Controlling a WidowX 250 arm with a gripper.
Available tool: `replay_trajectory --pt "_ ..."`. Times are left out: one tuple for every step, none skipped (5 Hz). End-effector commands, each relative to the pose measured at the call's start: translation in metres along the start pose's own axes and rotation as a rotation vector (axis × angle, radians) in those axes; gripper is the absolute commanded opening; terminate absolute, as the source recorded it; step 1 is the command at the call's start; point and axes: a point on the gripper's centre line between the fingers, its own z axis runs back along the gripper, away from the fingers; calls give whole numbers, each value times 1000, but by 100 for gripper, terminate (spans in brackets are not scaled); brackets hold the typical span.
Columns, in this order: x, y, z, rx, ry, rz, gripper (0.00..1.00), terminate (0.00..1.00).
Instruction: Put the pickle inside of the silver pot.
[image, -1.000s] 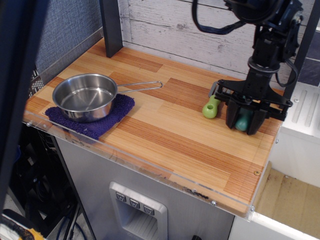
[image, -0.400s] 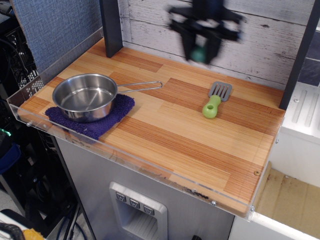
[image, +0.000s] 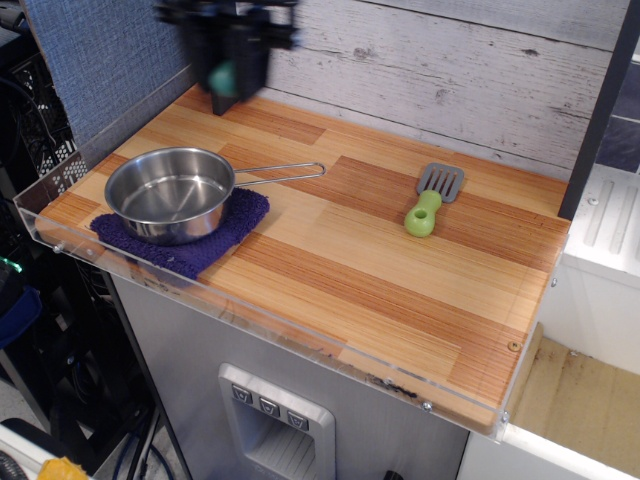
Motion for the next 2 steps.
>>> replay_trajectory --pt "-40 41 -11 43 -40 27 0 0" --pt "-39 53 -38 61 -1 32 0 0"
